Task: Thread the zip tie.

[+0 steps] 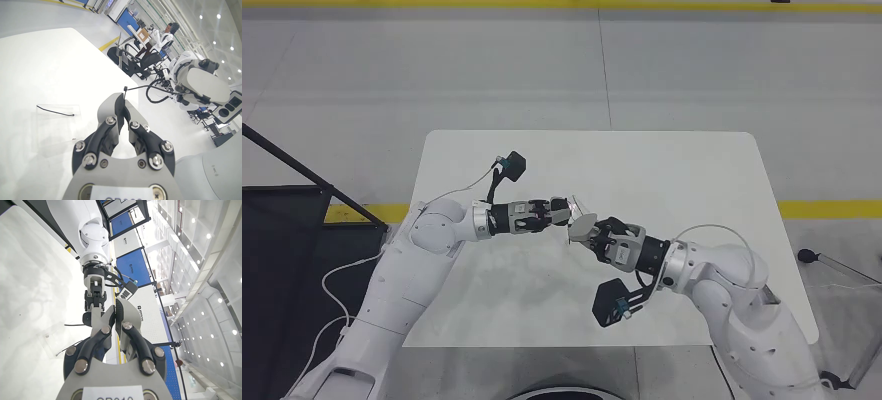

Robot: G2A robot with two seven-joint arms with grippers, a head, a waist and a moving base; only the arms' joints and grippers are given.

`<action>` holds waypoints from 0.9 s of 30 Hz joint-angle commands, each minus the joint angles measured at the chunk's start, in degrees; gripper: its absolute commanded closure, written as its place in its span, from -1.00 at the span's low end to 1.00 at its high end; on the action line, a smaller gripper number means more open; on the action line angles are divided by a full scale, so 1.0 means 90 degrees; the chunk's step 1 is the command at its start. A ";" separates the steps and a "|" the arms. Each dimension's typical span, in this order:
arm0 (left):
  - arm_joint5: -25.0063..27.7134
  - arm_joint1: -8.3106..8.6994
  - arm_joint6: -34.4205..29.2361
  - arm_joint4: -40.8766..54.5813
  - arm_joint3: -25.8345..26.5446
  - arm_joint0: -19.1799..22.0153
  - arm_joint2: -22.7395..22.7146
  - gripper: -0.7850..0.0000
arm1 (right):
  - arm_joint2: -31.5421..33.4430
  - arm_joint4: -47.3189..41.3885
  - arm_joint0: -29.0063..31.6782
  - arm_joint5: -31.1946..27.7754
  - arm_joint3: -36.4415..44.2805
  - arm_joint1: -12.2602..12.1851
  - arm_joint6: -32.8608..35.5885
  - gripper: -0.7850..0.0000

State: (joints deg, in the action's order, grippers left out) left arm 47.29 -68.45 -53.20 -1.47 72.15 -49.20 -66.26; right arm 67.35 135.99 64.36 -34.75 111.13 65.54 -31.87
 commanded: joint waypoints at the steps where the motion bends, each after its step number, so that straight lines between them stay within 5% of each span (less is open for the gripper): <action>1: 0.0000 0.0000 0.0000 0.0000 0.0000 0.0000 0.0000 1.00 | -0.0013 0.0003 -0.0016 0.0006 -0.0002 -0.0011 0.0018 1.00; 27: -0.0258 0.0099 0.0262 -0.0241 0.0359 -0.0179 0.0075 1.00 | -0.0417 0.0419 -0.0329 -0.0267 -0.0047 -0.0168 -0.0035 1.00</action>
State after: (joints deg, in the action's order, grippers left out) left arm 44.98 -67.60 -50.90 -3.66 75.34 -50.79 -65.69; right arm 63.79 139.32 61.52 -37.17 110.65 64.11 -31.97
